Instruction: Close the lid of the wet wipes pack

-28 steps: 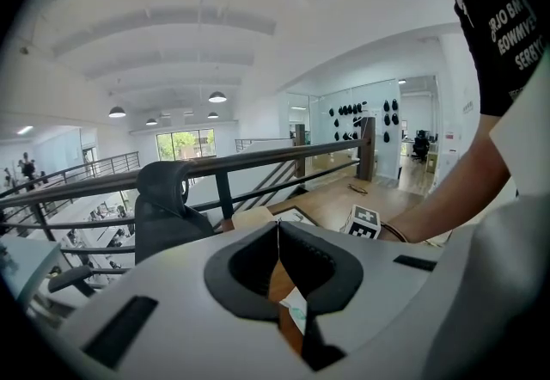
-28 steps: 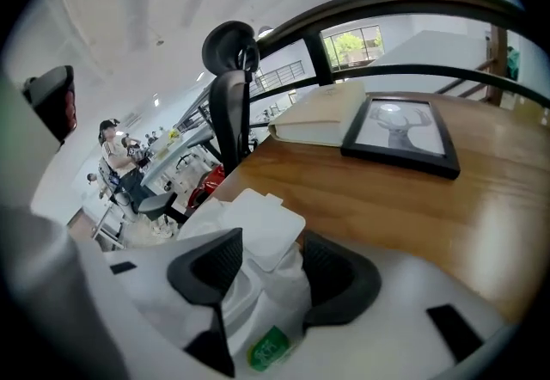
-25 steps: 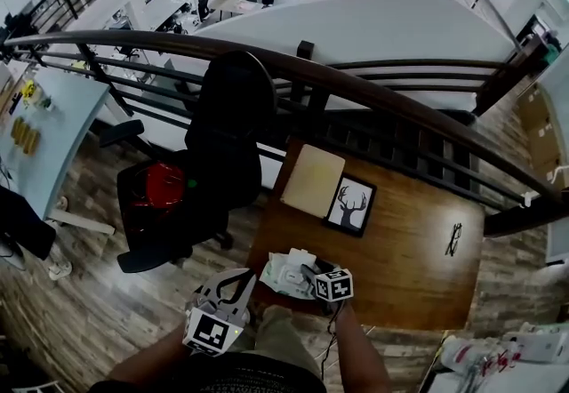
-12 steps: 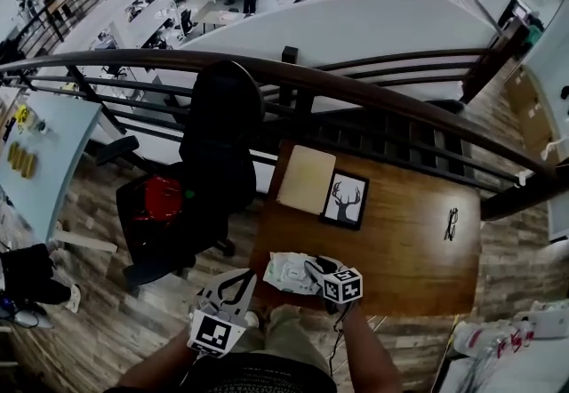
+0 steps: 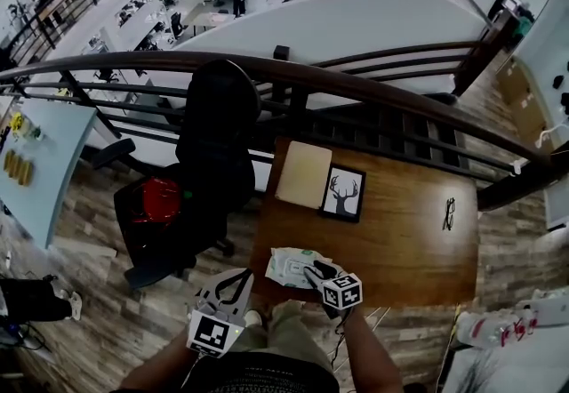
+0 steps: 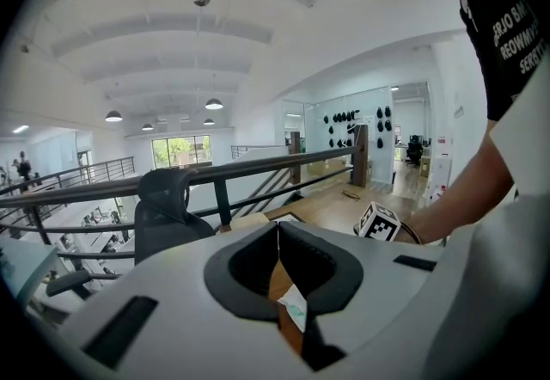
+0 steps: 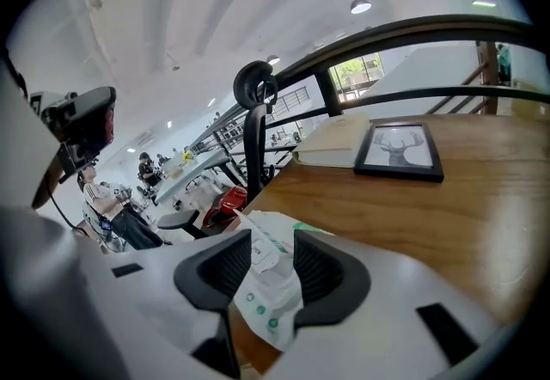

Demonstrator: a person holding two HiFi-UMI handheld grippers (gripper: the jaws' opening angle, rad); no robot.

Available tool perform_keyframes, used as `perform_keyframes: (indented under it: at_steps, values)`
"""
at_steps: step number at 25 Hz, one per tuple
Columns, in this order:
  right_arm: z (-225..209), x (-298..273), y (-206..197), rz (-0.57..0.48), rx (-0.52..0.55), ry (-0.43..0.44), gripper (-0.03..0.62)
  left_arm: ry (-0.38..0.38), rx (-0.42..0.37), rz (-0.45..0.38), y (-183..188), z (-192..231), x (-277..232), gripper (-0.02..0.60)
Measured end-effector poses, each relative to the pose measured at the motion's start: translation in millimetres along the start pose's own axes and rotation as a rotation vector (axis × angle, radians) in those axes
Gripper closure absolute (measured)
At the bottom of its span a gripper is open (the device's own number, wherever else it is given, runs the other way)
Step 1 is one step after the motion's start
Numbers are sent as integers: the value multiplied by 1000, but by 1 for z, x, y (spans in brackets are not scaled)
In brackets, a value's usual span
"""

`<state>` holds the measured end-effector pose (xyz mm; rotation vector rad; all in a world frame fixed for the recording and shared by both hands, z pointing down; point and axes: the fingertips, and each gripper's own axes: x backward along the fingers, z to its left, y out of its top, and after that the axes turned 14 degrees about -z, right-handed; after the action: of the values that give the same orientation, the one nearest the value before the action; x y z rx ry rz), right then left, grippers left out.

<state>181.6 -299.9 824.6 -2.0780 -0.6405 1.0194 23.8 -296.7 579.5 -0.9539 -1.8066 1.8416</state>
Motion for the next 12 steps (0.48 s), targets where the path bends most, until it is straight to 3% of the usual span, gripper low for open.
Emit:
perform_keyframes:
  at_steps: [12]
  values:
    - [12, 11, -16, 18, 33, -14, 404, 5, 13, -40, 2, -2, 22, 554]
